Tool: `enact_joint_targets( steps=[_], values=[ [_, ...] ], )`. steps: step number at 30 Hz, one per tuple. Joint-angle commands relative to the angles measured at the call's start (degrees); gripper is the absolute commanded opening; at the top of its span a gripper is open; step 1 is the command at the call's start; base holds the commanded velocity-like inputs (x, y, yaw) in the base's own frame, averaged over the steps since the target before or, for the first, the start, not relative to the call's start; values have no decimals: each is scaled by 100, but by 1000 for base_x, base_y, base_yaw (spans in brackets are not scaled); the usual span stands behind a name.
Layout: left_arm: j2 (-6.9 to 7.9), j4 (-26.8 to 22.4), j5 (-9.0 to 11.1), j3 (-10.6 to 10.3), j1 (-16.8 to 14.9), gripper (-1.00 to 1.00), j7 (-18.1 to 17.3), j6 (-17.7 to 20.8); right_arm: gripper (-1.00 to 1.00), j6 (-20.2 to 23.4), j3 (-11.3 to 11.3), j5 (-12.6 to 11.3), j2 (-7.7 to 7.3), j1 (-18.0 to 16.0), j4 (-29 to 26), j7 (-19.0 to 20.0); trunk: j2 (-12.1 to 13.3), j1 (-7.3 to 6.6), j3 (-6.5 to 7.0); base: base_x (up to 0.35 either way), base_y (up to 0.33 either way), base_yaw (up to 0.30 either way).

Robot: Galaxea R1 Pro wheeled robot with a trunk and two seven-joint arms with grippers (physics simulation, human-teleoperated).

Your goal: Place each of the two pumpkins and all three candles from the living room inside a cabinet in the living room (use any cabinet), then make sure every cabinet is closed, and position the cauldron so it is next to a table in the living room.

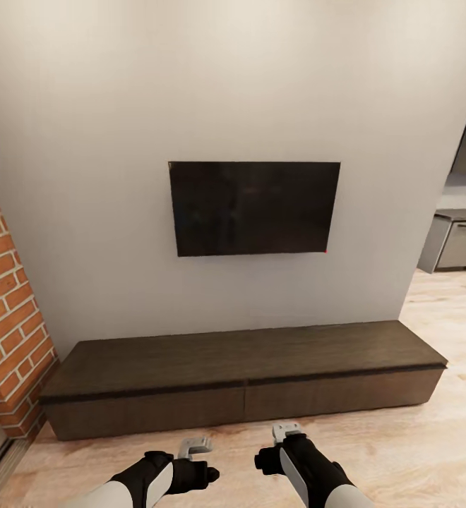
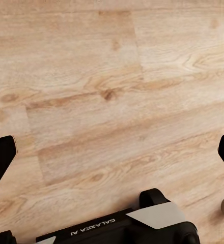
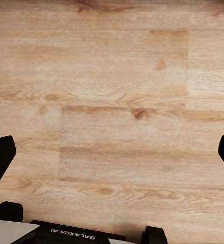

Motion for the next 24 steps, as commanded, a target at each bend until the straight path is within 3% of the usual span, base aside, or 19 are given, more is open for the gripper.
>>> enact_joint_targets(
  steps=[1, 8, 24],
  values=[
    [2, -8, 59, -47, -3, 100, -2, 33, 100, 35, 19, -7, 0, -1, -11, -26, -6, 2, -8, 91, 0, 283],
    [2, -8, 59, -47, -3, 100, -2, 33, 100, 35, 20, -7, 0, -1, -11, -26, -6, 2, -8, 69, 0, 208],
    [2, -8, 59, -47, -3, 100, -2, 33, 100, 35, 19, -7, 0, -1, -11, -26, -6, 2, -8, 7, 0, 21]
  ],
)
